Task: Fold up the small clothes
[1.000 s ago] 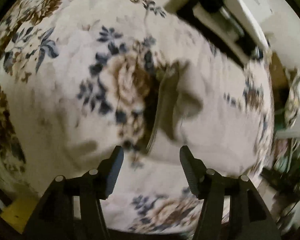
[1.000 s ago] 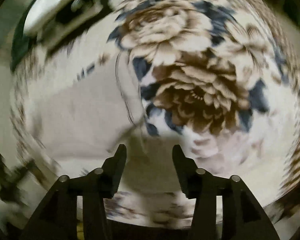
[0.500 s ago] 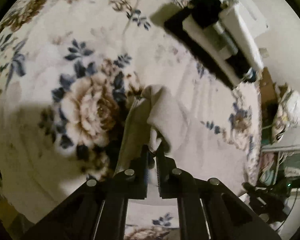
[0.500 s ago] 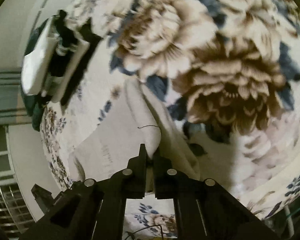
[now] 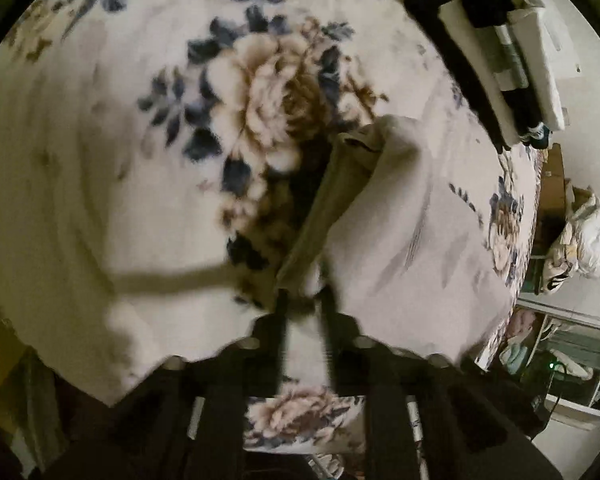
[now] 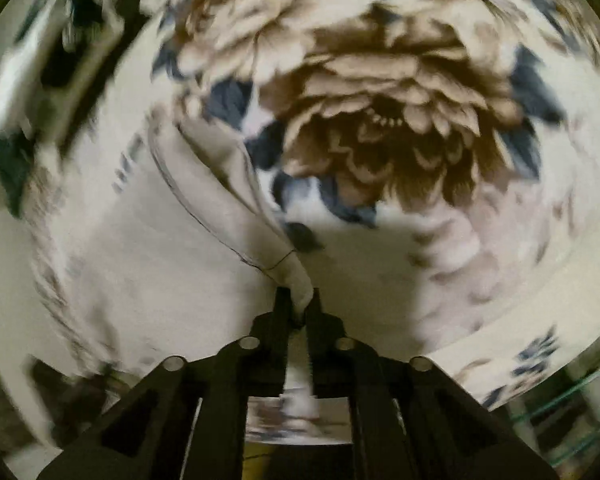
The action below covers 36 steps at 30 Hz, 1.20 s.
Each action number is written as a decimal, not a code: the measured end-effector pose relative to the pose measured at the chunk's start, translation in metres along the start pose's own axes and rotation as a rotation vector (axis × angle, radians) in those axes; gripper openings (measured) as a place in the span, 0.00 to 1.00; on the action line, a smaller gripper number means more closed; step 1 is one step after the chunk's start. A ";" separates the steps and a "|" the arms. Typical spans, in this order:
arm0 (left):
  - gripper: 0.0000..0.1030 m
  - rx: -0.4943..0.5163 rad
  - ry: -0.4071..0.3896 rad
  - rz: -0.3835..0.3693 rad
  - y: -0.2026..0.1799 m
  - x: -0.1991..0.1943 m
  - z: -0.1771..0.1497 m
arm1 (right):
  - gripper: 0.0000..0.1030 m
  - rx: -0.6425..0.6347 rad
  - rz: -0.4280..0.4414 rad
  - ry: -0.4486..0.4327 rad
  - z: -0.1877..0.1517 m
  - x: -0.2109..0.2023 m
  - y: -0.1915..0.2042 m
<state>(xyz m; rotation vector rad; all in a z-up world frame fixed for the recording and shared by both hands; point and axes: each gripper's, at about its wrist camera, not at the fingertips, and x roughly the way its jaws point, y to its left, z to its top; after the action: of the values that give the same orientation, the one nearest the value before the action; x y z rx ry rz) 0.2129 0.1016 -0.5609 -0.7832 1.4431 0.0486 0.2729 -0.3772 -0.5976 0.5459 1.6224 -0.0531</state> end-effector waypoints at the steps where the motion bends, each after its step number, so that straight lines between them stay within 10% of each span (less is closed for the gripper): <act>1: 0.32 0.009 -0.007 0.001 -0.006 -0.010 -0.002 | 0.21 -0.026 -0.002 0.000 0.000 -0.002 0.004; 4: 0.50 0.088 -0.089 0.012 -0.028 -0.039 -0.002 | 0.45 -0.080 -0.034 -0.049 0.000 -0.021 0.012; 9: 0.50 0.269 -0.192 0.010 -0.077 -0.054 0.019 | 0.46 -0.140 -0.087 -0.249 0.008 -0.068 0.035; 14: 0.50 0.346 -0.201 0.027 -0.113 -0.003 0.058 | 0.46 -0.222 0.047 -0.343 0.038 -0.068 0.087; 17: 0.50 0.324 -0.183 0.043 -0.103 0.034 0.077 | 0.46 -0.242 0.154 -0.348 0.051 -0.043 0.110; 27: 0.50 0.195 -0.216 0.007 -0.051 0.046 0.094 | 0.39 -0.104 0.045 -0.348 0.069 0.021 0.059; 36: 0.51 0.148 -0.197 -0.098 -0.028 0.011 0.087 | 0.59 0.021 0.213 -0.243 0.077 0.007 0.027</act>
<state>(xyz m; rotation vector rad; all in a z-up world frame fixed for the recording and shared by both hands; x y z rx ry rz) 0.3037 0.1196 -0.5643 -0.7061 1.2061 -0.0544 0.3543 -0.3777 -0.6075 0.6987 1.3225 0.0216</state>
